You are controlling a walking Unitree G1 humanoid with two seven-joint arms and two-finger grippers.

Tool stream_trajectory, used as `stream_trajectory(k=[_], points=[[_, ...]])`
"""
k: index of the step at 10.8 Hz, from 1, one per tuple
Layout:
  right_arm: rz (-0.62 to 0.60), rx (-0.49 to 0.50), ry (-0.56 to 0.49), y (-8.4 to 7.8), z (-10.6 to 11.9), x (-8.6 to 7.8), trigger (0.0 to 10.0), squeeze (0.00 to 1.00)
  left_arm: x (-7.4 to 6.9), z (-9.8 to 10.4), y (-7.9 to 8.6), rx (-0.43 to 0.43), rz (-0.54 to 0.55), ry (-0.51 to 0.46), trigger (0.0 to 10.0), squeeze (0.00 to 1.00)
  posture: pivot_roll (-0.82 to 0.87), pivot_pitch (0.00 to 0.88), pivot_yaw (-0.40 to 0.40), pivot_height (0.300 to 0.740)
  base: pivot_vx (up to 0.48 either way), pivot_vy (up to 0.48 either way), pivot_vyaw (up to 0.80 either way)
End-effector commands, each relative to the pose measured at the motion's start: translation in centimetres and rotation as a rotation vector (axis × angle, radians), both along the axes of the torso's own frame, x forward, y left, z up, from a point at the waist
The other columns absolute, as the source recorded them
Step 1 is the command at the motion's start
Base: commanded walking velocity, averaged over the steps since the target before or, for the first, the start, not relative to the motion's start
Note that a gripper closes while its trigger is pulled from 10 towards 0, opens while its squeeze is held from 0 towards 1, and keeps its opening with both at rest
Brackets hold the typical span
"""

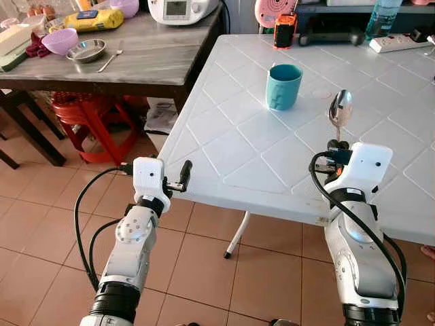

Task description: Setting the table

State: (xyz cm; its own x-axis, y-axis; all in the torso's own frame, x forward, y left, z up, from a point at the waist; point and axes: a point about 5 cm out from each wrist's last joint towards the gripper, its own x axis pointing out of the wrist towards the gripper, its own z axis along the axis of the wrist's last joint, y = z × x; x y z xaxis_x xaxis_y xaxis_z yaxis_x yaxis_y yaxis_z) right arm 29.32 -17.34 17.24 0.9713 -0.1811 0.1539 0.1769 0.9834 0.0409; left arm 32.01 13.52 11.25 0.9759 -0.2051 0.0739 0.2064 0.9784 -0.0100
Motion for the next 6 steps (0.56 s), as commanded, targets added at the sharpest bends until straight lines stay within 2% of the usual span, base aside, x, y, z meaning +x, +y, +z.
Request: stream_trajectory(k=[1,4,6], points=[[0.014,0.007,-0.032,0.43,0.62,-0.12,10.0,0.00,-0.01,-0.25,0.62,-0.001,0.005,0.010,10.0,0.00,-0.15,0.112,0.130,0.740,0.000,0.315,0.00],[0.014,0.017,-0.030,0.49,0.51,-0.19,10.0,0.00,-0.01,-0.30,0.37,-0.003,-0.016,0.014,10.0,0.00,-0.15,0.111,0.137,0.740,0.000,0.480,0.00],[0.017,0.019,-0.028,0.57,0.45,-0.17,10.0,0.00,0.06,-0.28,0.29,-0.006,-0.024,0.013,10.0,0.00,-0.15,0.112,0.137,0.740,0.000,0.480,-0.48]])
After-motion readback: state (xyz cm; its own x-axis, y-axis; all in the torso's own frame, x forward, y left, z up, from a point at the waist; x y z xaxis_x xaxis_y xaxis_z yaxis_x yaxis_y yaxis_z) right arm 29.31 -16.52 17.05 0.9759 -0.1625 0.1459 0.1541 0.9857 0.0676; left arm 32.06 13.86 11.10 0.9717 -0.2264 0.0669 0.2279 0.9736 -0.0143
